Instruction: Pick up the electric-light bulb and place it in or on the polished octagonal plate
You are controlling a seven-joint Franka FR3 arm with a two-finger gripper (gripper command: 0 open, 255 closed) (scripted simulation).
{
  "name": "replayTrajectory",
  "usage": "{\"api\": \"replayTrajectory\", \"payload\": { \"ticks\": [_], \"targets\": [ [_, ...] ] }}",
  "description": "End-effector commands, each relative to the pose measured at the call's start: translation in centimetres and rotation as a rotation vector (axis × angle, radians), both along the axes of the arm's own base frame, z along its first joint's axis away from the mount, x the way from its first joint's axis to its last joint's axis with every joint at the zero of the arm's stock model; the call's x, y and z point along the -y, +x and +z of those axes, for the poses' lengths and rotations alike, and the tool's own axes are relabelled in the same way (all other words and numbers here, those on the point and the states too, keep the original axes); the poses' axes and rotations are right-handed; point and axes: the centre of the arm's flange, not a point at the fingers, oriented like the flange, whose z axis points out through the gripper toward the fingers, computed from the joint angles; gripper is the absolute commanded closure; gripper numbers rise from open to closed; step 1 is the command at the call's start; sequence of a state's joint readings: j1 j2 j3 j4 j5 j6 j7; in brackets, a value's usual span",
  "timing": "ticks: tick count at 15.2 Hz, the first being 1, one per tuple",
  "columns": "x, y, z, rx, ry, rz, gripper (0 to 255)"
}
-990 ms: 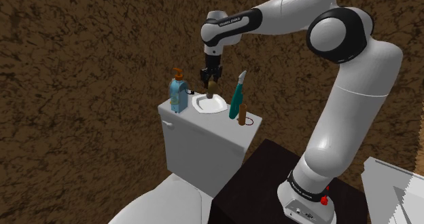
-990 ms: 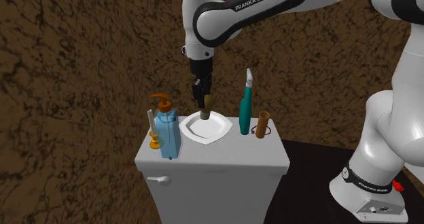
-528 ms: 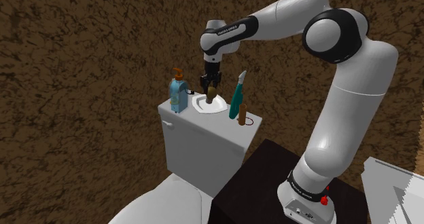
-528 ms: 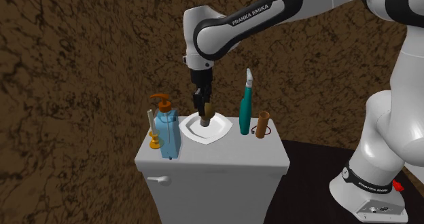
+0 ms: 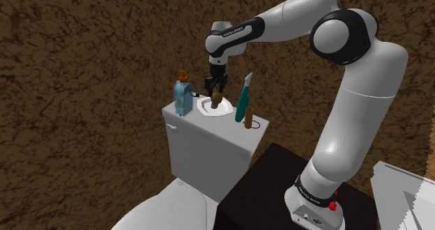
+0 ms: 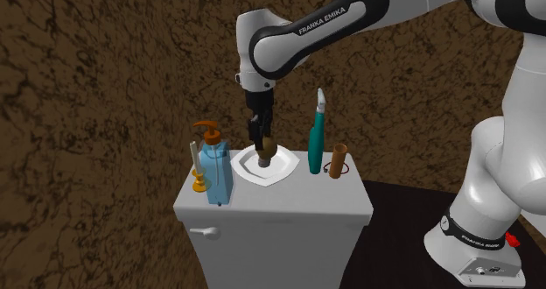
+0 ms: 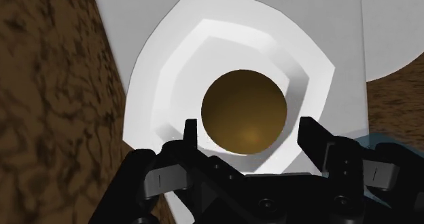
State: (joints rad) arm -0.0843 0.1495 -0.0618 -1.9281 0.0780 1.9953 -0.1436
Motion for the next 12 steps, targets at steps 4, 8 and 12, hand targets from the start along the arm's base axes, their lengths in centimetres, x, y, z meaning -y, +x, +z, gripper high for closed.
{"api": "replayTrajectory", "payload": {
  "ticks": [4, 8, 12],
  "targets": [
    [0.0, 0.0, 0.0, 0.000, 0.000, 0.000, 0],
    [0.3, 0.3, 3.9, 0.000, 0.000, 0.000, 0],
    [0.4, 0.4, 5.0, 0.000, 0.000, 0.000, 0]
  ]
}}
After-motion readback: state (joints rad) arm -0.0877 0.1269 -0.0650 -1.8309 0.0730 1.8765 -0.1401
